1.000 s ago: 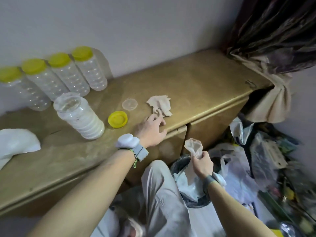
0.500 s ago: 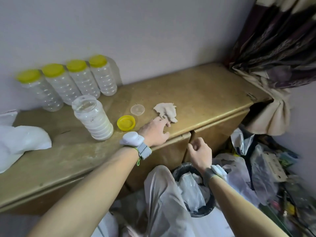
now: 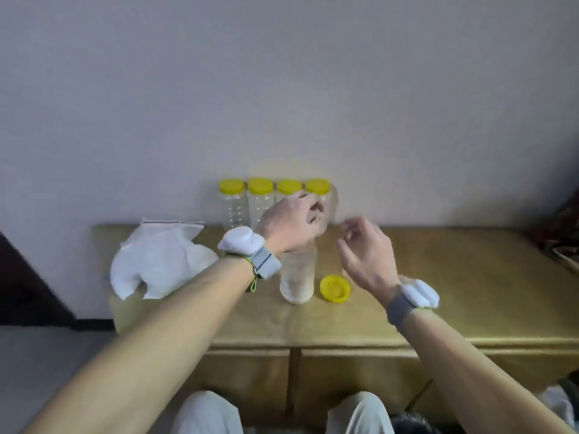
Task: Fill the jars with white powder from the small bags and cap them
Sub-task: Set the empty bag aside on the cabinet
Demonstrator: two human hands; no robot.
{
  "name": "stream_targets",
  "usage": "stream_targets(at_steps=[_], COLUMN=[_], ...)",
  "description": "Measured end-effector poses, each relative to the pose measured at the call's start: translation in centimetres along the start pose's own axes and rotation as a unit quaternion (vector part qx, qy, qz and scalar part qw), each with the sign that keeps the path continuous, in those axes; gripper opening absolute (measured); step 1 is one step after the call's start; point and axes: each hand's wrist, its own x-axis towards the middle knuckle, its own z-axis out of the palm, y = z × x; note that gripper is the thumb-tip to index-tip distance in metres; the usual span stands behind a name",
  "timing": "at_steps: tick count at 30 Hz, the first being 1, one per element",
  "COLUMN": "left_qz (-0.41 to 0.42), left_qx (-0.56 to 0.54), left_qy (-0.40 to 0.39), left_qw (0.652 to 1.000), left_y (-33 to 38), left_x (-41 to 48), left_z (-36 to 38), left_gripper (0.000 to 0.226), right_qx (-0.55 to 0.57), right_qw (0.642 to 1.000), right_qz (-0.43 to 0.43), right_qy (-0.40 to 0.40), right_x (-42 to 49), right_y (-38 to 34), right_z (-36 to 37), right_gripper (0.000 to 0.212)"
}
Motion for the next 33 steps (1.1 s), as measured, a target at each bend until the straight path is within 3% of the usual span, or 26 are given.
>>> stream_targets(at_steps=[3, 5, 9, 15, 22, 29, 33], left_qz=[-0.064, -0.124, -0.213, -0.282, -0.171, -0.106, -0.072], left_qx=[-0.002, 0.014, 0.072, 0.127, 0.251, 0.384, 0.383], left_qy=[0.001, 0.009, 0.01, -0.031, -0.093, -0.11, -0.112], left_qw=[0.998, 0.992, 0.974, 0.95, 0.948, 0.91, 0.914], left_y=[-4.4, -8.5, -14.5, -19.8, -21.1, -21.3, -20.9], left_x=[-1.2, -3.1, -5.7, -8.6, -9.7, -8.7, -7.6], left_z=[-2.1, -3.6, -5.0, -6.0, -4.3, -3.9, -4.2], left_gripper=[0.025, 0.024, 0.026, 0.039, 0.06, 0.027, 0.027], right_qx=[0.152, 0.173, 0.085, 0.002, -0.106, -0.204, -0.162], right_qw=[0.983, 0.981, 0.996, 0.986, 0.93, 0.846, 0.848], right_qz=[0.047, 0.043, -0.006, -0.039, -0.029, 0.058, 0.11], right_qy=[0.088, 0.08, -0.013, -0.16, -0.352, -0.489, -0.493], right_x=[3.5, 5.4, 6.5, 5.2, -0.4, -3.4, -4.1], right_y=[-3.5, -5.9, -7.6, -8.6, -8.1, -5.7, -4.4], right_z=[0.1, 1.7, 5.1, 12.1, 18.6, 21.7, 21.5], right_gripper=[0.032, 0.035, 0.019, 0.01, 0.019, 0.04, 0.045])
